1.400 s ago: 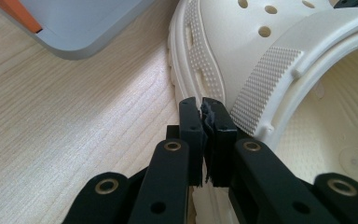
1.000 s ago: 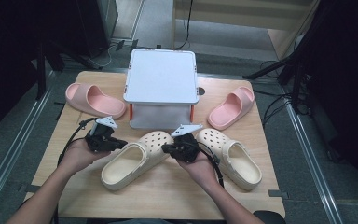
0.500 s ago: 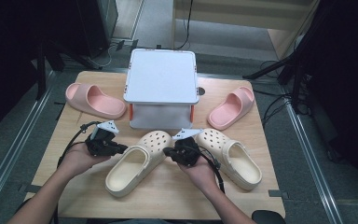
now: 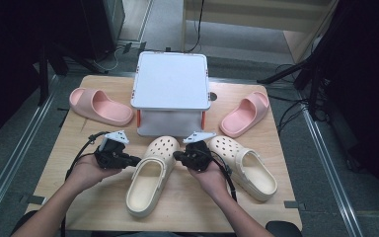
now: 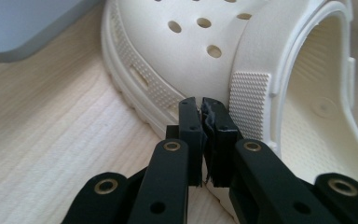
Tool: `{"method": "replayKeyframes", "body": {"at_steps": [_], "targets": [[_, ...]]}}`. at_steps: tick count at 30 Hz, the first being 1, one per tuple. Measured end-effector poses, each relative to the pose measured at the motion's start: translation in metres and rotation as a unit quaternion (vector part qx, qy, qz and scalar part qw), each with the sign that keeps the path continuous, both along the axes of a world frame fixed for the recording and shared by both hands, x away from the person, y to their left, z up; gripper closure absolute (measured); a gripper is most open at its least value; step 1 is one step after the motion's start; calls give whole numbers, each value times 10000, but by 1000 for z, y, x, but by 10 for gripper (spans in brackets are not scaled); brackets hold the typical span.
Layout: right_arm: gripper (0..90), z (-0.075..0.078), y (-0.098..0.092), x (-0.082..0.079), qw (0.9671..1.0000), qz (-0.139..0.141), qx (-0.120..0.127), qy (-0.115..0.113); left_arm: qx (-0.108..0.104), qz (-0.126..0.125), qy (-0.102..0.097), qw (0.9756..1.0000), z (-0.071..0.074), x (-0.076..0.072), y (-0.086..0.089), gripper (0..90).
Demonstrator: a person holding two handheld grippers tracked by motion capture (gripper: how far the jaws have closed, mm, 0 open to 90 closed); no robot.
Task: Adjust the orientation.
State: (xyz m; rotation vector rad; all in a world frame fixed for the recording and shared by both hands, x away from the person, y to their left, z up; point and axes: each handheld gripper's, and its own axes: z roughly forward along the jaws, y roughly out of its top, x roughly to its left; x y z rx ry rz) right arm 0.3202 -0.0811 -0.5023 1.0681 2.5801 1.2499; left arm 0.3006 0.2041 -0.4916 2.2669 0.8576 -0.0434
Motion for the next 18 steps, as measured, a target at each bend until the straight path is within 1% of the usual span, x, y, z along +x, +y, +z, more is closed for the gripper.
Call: {"method": "replayKeyframes", "body": {"at_steps": [2,4,5,6,7,8,10,11,13,15,16,18], "targets": [[893,0,0,2,10000,-42,-3,-2,-17,-46,1,10000,0,-3,-3,863],[893,0,0,5,10000,-80,5,-17,39,-127,-43,9999,1,-7,-8,858],[893,0,0,6,9999,-112,8,1,56,-125,-55,9999,1,-8,-10,853],[893,0,0,7,9999,-116,9,-5,44,-119,-34,9999,1,-9,-11,842],[893,0,1,8,9999,-130,19,-3,-5,-74,40,10000,0,-10,-12,839],[893,0,1,8,9999,-141,23,-13,-42,-46,66,10000,0,-10,-12,840],[893,0,2,10,9999,-128,-11,-82,-74,-48,120,9999,0,-11,-15,838],[889,-1,2,11,9999,-116,-10,-94,-74,-7,108,9999,1,-11,-14,824],[876,0,1,13,9999,-102,-20,-33,-180,116,134,9997,2,-9,-12,802],[864,3,0,14,10000,0,-46,-43,-234,209,101,9995,5,-8,-7,789],[860,5,-1,14,10000,19,-46,-73,-261,253,121,9993,6,-7,-5,784],[850,11,-3,12,9999,78,-3,-153,-272,322,98,9991,8,-5,-1,771]]}}
